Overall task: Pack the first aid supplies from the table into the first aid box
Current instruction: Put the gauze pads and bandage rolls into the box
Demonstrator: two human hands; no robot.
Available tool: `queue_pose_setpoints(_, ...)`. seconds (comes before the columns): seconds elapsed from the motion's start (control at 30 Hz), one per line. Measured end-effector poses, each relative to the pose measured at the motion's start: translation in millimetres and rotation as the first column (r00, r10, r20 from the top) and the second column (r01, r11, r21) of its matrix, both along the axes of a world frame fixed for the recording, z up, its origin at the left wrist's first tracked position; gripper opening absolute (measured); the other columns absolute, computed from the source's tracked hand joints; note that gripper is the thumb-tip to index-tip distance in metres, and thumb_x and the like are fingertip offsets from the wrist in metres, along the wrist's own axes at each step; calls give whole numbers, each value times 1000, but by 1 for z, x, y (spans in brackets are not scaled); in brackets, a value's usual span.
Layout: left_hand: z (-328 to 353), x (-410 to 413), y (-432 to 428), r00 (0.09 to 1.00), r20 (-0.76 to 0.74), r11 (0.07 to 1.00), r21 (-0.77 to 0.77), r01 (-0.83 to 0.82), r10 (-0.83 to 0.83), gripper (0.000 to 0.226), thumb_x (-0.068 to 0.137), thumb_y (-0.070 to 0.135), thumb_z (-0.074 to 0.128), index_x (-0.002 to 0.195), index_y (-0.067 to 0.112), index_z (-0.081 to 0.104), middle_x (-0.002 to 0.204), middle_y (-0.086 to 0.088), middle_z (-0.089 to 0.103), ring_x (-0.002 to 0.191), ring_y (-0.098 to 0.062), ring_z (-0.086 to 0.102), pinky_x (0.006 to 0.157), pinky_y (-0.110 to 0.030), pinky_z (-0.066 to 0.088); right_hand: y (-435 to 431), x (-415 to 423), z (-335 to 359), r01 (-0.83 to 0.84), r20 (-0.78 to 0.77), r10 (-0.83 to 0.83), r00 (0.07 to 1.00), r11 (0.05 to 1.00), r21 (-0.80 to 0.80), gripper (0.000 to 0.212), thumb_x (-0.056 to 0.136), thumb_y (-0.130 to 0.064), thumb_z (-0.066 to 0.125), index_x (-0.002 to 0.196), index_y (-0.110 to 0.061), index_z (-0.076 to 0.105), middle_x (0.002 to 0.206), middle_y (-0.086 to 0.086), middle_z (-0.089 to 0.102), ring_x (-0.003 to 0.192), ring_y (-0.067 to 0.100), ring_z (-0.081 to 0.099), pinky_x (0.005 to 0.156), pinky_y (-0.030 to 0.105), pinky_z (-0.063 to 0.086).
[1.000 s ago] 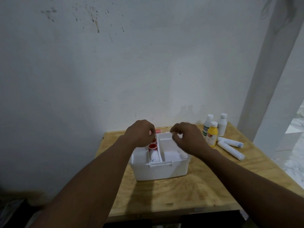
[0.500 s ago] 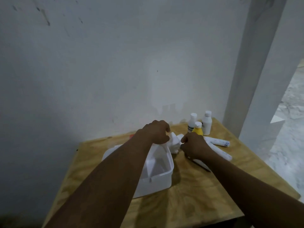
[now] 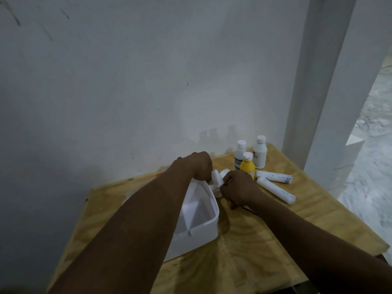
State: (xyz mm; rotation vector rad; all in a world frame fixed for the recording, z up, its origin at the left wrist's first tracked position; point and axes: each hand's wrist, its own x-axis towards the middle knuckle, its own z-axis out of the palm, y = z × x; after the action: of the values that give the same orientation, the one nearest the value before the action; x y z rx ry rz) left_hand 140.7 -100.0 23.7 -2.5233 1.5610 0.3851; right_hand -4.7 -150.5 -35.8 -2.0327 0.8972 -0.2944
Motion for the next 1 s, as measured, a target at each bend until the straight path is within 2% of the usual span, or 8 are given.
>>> queue_pose_setpoints(0.13, 6, 1, 5, 995, -99, 993, -109, -45, 34, 42, 85, 26, 76, 125, 11, 70, 131, -5, 61, 116, -29, 59, 98, -41, 51, 3, 0, 4, 90, 116, -112, 987, 980, 178, 9, 85, -7, 59, 93, -8, 62, 65, 16, 67, 39, 18, 61, 39, 29, 49)
queue_pose_setpoints(0.2, 8, 3, 6, 990, -133, 985, -159, -73, 52, 35, 86, 25, 73, 118, 11, 73, 125, -6, 65, 112, -28, 62, 96, -40, 53, 2, 2, 6, 141, 157, -178, 971, 964, 224, 15, 82, -8, 59, 97, -9, 62, 64, 14, 66, 40, 17, 59, 36, 25, 43)
queue_pose_setpoints(0.37, 11, 7, 7, 966, -225, 941, -280, -189, 127, 34, 84, 35, 74, 114, 20, 70, 122, -2, 63, 109, -25, 60, 100, -44, 49, -1, -2, 20, 141, 255, -226, 940, 940, 311, 30, 85, -7, 56, 114, -8, 65, 75, 15, 67, 61, 24, 61, 42, 26, 42)
queue_pose_setpoints(0.5, 15, 7, 11, 919, -382, 893, -372, -254, 102, 31, 88, 26, 74, 116, 13, 69, 119, -8, 64, 105, -26, 63, 82, -30, 49, 3, -5, 28, 116, 310, -231, 922, 930, 347, 34, 86, -5, 53, 117, -7, 66, 77, 14, 65, 63, 21, 58, 47, 28, 43)
queue_pose_setpoints(0.63, 22, 5, 19, 823, -562, 847, -395, -356, 83, 12, 91, 12, 69, 104, 10, 69, 96, -15, 70, 78, -24, 67, 76, -36, 57, 5, -4, 31, 120, 316, -209, 925, 953, 280, 32, 83, -10, 56, 114, -11, 65, 95, 13, 69, 81, 25, 65, 54, 34, 54)
queue_pose_setpoints(0.7, 25, 6, 25, 768, -634, 827, -382, -412, 90, 12, 93, 9, 66, 104, 10, 68, 92, -15, 71, 73, -23, 68, 80, -40, 59, 7, -4, 32, 104, 333, -194, 923, 958, 268, 31, 83, -11, 57, 113, -14, 63, 99, 12, 69, 88, 27, 67, 61, 41, 58)
queue_pose_setpoints(0.87, 30, 6, 37, 649, -757, 787, -358, -503, 71, 21, 94, 10, 65, 114, 7, 69, 96, -15, 74, 76, -23, 73, 82, -38, 61, 12, -3, 35, 38, 388, -184, 903, 935, 354, 32, 82, -3, 59, 112, -13, 58, 81, 18, 69, 70, 26, 62, 60, 38, 52)
queue_pose_setpoints(1.0, 33, 7, 43, 580, -813, 773, -338, -537, 48, 23, 93, 8, 62, 114, 10, 70, 107, -15, 74, 92, -28, 74, 91, -42, 58, 12, -3, 38, 27, 413, -218, 884, 907, 421, 34, 80, 1, 62, 111, -11, 56, 83, 19, 67, 71, 28, 61, 60, 37, 49)
